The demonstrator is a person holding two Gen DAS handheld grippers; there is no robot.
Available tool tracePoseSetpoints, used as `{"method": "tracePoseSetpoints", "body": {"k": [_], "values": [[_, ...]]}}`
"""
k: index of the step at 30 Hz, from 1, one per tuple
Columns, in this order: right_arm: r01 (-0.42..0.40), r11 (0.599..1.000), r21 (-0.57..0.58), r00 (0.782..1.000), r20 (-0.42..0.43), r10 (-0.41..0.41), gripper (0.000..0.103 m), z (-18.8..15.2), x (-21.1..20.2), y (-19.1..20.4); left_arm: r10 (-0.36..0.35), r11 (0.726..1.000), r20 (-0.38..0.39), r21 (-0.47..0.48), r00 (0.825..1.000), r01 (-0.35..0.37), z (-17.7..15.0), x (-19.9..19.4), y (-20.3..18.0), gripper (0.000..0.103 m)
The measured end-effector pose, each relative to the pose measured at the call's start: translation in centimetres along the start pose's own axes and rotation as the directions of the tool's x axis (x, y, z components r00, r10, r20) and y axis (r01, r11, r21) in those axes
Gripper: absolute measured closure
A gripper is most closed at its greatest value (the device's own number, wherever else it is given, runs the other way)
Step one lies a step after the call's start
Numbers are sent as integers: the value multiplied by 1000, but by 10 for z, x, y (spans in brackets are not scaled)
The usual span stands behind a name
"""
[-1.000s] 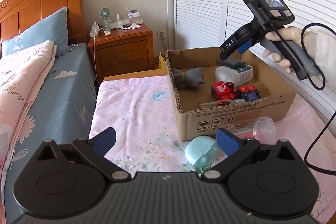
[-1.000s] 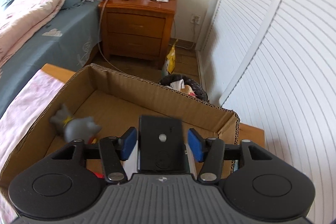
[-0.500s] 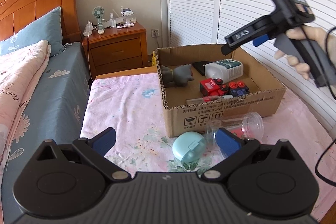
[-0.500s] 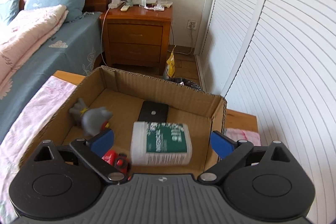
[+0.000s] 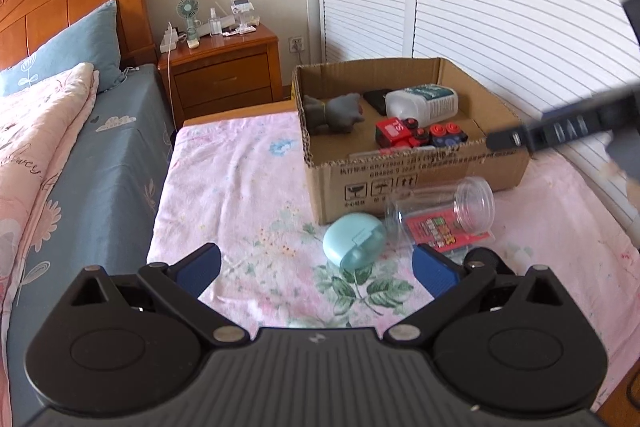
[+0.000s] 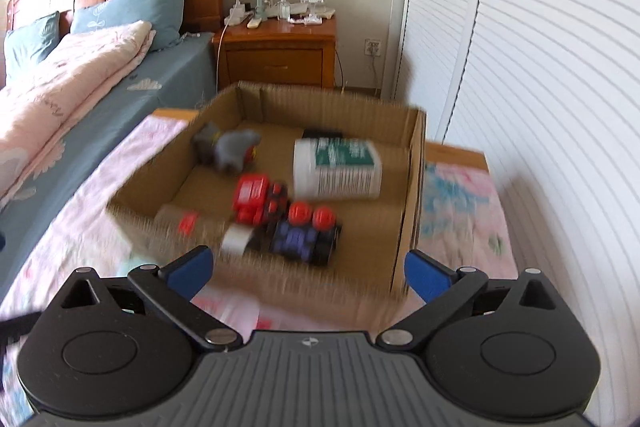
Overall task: Organize rigid objects
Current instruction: 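Move the left tool to the clear jar while the right tool grasps the black oval object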
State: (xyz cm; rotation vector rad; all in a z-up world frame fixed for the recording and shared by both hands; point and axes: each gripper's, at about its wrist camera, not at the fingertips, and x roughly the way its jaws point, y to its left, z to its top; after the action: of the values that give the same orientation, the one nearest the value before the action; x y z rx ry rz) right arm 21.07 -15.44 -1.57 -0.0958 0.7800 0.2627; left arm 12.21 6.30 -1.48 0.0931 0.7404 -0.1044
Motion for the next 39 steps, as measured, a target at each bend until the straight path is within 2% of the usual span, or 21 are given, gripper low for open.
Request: {"method": "tracePoseSetpoints", "body": {"k": [6,15,18,26,35,37,39], "values": [[-40,999,-12,996,-74,39,0,-52,4,19,-8,1000,-19,7,1000,8,-5,4,-3,2],[-4,993,-116,992,-127,-11,0,-94,16,53,-28,1000,-49,8,998,29,-10,13,-7,2],[29,991,-133,991,-129,-46,0,-100,18,54,-34,999,-51,13,998,35,-11,14,-8,2],[78,996,-51,986,-140,-85,0,-105,9,21,-48,999,-61,20,997,50,-12,17,-11,2],[177,982,61,974,-154,-166,0,-107,8,-17,-60,998,-61,24,996,61,-12,18,-13,2],[167,984,69,974,-167,-154,0,-106,8,-15,-60,998,-62,21,996,62,-13,18,-13,2],[120,991,56,980,-165,-109,0,-107,7,-7,-61,998,-61,18,996,62,-13,18,-12,2]]}}
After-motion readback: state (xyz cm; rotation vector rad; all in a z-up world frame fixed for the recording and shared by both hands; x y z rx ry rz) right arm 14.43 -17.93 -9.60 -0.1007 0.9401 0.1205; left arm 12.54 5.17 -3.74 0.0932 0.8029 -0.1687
